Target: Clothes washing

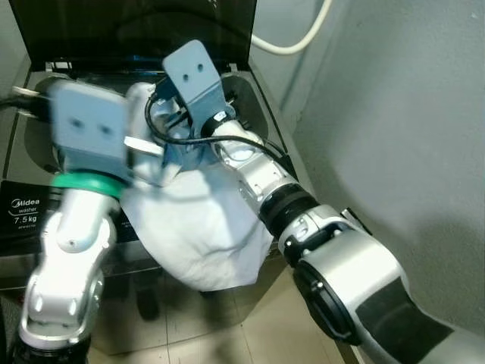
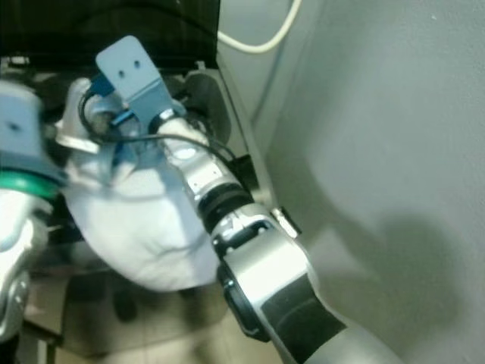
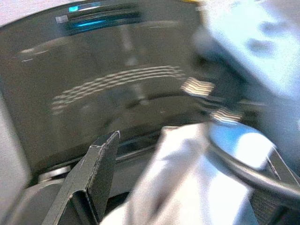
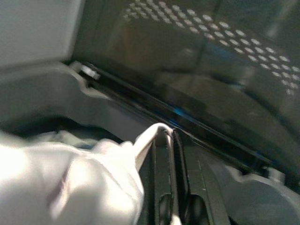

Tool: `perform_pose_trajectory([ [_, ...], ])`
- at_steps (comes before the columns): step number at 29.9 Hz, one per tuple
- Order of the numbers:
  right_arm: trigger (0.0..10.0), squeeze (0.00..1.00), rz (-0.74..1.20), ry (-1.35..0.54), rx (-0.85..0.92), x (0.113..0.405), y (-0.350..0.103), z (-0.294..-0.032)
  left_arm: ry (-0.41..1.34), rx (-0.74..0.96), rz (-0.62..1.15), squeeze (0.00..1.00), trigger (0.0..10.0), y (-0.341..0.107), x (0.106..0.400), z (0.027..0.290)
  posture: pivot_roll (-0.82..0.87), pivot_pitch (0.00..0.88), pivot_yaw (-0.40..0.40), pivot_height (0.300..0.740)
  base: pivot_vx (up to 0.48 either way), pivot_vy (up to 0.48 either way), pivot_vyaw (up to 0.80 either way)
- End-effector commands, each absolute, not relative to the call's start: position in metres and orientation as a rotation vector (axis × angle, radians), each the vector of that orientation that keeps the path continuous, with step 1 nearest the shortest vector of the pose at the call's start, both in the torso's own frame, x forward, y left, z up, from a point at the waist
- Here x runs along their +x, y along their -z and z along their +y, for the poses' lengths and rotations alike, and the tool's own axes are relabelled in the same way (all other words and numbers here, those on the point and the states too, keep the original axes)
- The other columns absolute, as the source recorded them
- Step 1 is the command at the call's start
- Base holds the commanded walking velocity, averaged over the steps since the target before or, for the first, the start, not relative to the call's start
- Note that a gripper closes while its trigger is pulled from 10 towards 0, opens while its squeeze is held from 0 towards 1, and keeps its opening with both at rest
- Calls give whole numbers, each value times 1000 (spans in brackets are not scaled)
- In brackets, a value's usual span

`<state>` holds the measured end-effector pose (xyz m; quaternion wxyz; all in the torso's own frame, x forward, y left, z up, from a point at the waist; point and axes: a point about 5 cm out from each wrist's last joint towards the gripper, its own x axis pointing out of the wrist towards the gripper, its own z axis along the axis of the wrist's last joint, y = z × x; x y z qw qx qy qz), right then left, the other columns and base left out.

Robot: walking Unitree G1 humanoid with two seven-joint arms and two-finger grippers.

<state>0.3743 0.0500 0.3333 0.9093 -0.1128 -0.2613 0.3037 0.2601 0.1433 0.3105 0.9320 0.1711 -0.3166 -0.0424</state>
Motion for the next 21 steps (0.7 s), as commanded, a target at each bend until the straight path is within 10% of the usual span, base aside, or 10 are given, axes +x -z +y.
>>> perform_pose_trajectory([
  [1,10000,0,-563,-752,-104,363,-335,64,165,337,-638,0,10000,-305,253,129,198,151,-83,724,0,0,0],
  [6,10000,0,-610,-870,106,356,-346,64,231,293,-607,0,10000,-300,248,123,202,146,-86,724,0,0,0],
  [14,10000,0,-564,-767,-207,363,-326,65,-33,167,-495,0,10000,-293,262,155,197,134,-89,724,0,0,0],
  [21,10000,0,-585,-1054,-486,358,-305,57,341,222,-494,0,10000,-292,241,135,198,136,-93,724,0,0,0],
])
